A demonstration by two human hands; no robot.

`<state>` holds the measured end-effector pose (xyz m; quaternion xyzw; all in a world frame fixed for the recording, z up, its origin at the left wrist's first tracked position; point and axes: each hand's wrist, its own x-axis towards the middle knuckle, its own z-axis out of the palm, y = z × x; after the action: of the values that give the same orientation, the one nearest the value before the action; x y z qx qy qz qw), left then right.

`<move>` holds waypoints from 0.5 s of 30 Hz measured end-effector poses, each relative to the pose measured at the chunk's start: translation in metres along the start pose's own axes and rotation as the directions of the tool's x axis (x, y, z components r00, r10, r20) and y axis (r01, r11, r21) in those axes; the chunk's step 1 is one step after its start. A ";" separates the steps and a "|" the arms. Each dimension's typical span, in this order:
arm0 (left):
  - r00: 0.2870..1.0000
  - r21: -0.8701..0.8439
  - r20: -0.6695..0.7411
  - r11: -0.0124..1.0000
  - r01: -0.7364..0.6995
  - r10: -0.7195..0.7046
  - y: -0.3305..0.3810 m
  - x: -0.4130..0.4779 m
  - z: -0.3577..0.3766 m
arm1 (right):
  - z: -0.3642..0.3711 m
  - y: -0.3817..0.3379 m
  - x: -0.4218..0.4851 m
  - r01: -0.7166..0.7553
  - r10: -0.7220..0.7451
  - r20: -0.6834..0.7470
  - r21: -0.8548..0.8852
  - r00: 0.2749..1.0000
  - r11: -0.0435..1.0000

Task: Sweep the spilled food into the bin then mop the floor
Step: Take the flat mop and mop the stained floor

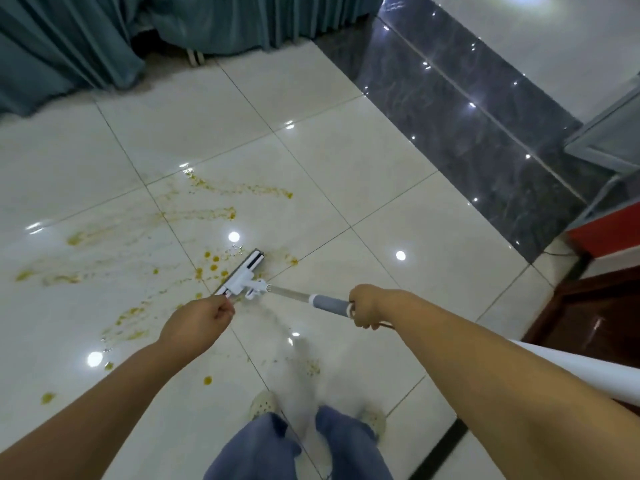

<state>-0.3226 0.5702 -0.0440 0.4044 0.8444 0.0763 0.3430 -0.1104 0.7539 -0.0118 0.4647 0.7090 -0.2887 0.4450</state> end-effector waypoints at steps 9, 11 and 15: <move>0.999 0.007 0.026 1.000 -0.022 0.022 0.119 0.010 0.076 | -0.021 0.112 0.027 0.113 -0.125 0.047 0.201 0.991 0.973; 0.998 -0.045 0.059 0.999 -0.001 0.004 0.160 0.013 0.104 | -0.020 0.141 0.035 0.114 -0.131 0.070 0.211 0.989 0.971; 0.989 -0.273 0.112 0.954 0.122 -0.095 0.233 0.020 0.169 | -0.020 0.200 0.042 0.121 -0.158 0.182 0.199 0.971 0.973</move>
<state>-0.0760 0.7145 -0.0870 0.3082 0.8283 0.1559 0.4411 0.0588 0.8675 -0.0403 0.4224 0.6626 -0.4286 0.4459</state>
